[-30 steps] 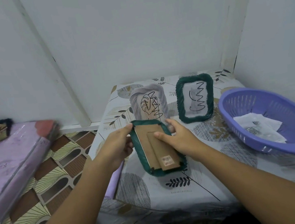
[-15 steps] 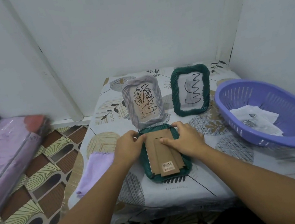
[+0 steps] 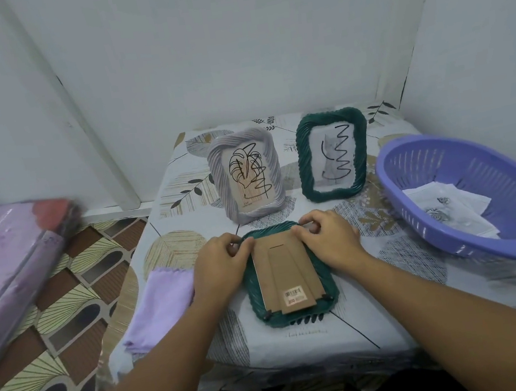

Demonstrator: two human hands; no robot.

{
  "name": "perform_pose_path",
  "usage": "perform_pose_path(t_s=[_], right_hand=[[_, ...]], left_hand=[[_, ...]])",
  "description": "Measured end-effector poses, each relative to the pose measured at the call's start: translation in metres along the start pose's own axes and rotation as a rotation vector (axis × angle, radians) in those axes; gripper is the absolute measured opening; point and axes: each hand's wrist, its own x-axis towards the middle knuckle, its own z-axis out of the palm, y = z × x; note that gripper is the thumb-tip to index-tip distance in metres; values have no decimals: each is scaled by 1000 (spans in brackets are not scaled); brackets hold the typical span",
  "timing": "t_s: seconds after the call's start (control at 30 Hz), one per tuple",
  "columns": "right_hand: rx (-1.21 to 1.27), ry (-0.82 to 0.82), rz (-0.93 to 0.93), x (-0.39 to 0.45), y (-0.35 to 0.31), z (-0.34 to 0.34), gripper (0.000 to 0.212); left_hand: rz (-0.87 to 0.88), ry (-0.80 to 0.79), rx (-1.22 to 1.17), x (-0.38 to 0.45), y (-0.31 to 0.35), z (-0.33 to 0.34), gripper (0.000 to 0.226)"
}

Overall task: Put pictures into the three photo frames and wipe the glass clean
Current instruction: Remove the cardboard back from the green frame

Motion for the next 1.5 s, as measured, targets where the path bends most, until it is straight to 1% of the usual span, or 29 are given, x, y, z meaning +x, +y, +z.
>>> perform_pose_path(t_s=[0.07, 0.17, 0.4, 0.63, 0.97, 1.23, 1.5], right_hand=[[41, 22, 31, 3, 0, 3, 23], [70, 67, 90, 7, -1, 9, 26], [-12, 128, 91, 10, 0, 18, 30], [-2, 126, 73, 10, 3, 19, 31], [39, 107, 69, 10, 4, 17, 30], [61, 90, 39, 9, 9, 14, 17], [34, 87, 31, 10, 10, 14, 17]], left_hand=[[-9, 20, 11, -2, 1, 2, 30], [-9, 24, 27, -2, 0, 4, 29], [-20, 28, 54, -1, 1, 6, 27], [-19, 32, 45, -2, 1, 5, 15], [-1, 33, 36, -3, -1, 4, 19], [11, 35, 41, -4, 0, 3, 20], [12, 27, 46, -5, 2, 2, 21]])
